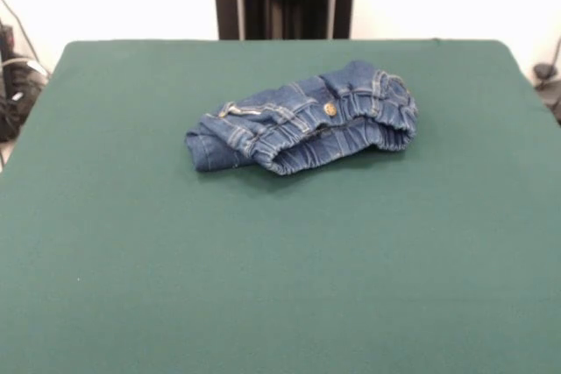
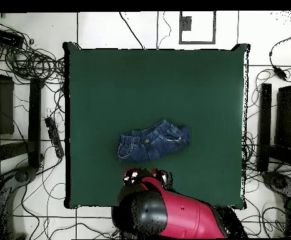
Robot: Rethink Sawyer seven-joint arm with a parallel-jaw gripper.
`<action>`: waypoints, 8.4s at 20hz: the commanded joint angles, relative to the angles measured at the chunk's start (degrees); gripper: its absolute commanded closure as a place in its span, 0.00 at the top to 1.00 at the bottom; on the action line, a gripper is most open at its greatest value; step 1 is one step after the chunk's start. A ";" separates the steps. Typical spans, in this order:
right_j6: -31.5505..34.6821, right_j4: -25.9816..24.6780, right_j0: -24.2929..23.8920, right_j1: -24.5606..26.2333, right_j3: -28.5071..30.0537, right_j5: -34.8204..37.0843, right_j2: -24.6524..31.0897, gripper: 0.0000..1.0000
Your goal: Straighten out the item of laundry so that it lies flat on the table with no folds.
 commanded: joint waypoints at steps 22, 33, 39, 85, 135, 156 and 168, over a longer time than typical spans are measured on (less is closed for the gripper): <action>2.45 -2.59 -0.78 19.23 -12.00 -5.49 7.95 1.00; 0.10 -4.71 0.49 24.18 -22.90 -5.29 9.74 1.00; 1.21 -4.07 1.37 28.57 -28.59 -7.43 11.08 1.00; 37.23 5.11 17.27 44.86 -48.61 4.64 -12.92 1.00; 71.84 31.27 23.95 57.71 -58.51 36.53 -21.87 1.00; 72.07 29.61 25.03 65.20 -62.62 35.16 -25.57 1.00; 71.45 26.01 26.10 67.69 -64.55 41.80 -30.23 1.00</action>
